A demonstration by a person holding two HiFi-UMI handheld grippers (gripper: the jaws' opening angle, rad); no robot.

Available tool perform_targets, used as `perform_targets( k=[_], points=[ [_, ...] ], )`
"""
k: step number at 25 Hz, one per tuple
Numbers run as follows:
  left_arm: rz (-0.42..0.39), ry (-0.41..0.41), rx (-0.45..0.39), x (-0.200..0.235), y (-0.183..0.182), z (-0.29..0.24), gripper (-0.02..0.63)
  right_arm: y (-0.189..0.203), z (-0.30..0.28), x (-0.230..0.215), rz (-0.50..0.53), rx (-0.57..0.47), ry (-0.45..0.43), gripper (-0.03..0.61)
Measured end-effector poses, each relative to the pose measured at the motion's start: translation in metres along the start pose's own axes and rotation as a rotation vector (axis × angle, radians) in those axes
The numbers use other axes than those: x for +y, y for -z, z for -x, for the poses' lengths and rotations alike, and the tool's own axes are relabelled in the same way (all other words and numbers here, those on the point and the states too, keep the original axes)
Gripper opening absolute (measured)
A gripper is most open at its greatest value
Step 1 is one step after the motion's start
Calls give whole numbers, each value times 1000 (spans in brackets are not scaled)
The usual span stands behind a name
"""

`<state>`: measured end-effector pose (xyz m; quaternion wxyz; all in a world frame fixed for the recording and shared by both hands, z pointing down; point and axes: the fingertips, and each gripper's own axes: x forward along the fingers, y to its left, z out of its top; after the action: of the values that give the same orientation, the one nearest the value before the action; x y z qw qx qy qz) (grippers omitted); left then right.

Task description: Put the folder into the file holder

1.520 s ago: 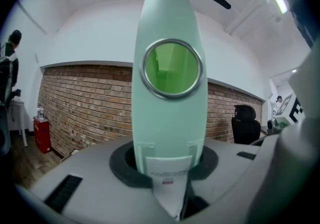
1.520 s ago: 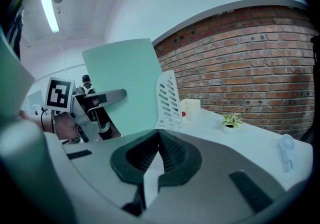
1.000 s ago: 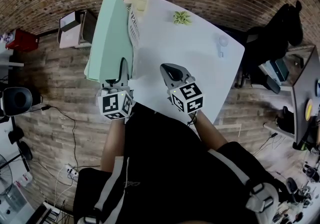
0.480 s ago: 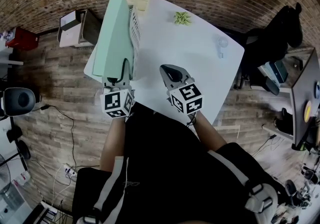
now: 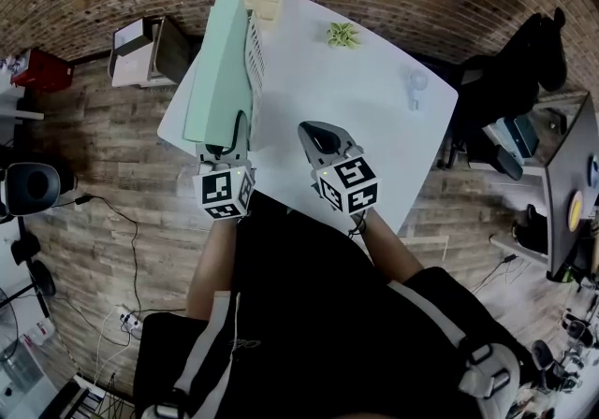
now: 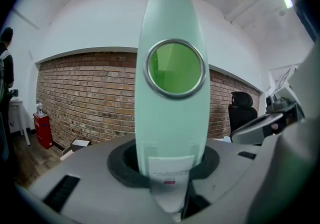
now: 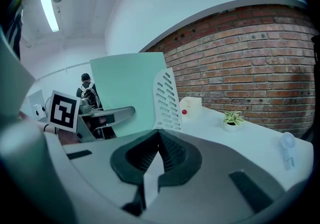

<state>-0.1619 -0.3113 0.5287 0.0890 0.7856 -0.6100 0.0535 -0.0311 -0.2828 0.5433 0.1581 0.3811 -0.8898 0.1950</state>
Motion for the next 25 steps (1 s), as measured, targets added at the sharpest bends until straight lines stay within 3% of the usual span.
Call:
perform_targets(
  k=[25],
  points=[
    [2, -1, 64, 1, 20, -5, 158, 2, -1, 7, 6, 6, -12, 9]
  ],
)
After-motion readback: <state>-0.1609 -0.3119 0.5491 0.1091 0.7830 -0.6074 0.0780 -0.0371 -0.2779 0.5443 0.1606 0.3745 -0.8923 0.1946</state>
